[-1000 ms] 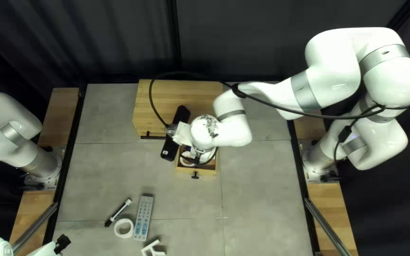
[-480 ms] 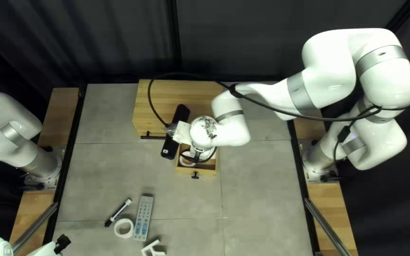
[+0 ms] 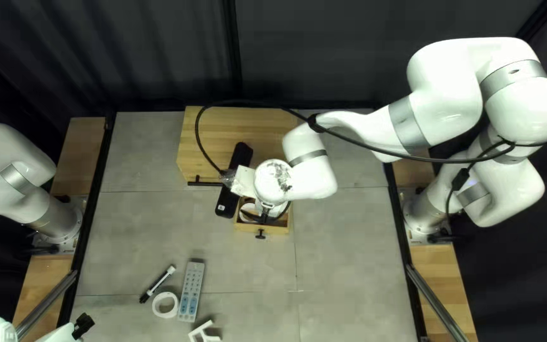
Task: Open drawers and place objects into drawer and close
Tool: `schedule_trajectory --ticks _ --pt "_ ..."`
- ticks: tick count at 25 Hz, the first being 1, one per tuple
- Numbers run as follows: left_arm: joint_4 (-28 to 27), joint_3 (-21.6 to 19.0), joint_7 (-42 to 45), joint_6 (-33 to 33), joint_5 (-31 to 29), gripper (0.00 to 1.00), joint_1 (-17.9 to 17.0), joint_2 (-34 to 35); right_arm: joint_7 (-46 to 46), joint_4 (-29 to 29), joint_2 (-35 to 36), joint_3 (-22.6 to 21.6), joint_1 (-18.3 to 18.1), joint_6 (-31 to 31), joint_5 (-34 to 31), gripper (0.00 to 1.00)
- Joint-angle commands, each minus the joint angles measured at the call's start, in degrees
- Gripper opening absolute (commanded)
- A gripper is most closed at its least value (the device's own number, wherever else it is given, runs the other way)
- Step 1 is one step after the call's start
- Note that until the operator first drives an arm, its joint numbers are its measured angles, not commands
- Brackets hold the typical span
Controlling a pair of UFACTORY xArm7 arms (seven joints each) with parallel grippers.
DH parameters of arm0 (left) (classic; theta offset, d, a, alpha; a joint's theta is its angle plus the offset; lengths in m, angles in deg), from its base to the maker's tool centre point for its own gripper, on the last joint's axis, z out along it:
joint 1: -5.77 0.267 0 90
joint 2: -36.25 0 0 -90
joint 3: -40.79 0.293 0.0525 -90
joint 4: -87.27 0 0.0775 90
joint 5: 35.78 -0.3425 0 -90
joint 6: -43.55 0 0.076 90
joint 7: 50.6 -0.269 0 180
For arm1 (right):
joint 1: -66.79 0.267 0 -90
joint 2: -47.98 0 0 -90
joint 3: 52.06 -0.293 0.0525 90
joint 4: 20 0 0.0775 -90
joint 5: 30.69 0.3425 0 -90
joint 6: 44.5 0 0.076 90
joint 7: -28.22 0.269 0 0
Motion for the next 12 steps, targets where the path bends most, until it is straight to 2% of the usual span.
schedule_trajectory --ticks 1,5,8,12 --pt "0.0 0.0 0.0 0.0 0.0 1.0 0.0 0.0 -2.67 -0.73 0.19 -1.23 0.96 -0.82 1.1 1.0" --pt "0.0 0.0 0.0 0.0 0.0 1.0 0.0 0.0 -9.05 1.54 -3.56 -2.28 1.89 -1.01 1.55 1.0" --pt "0.0 0.0 0.0 0.0 0.0 1.0 0.0 0.0 -17.8 3.22 -7.7 -2.96 3.05 -2.47 2.92 1.0" --pt "0.0 0.0 0.0 0.0 0.0 1.0 0.0 0.0 -32.7 -0.24 -5.92 -3.78 4.63 -8.5 6.95 1.0"
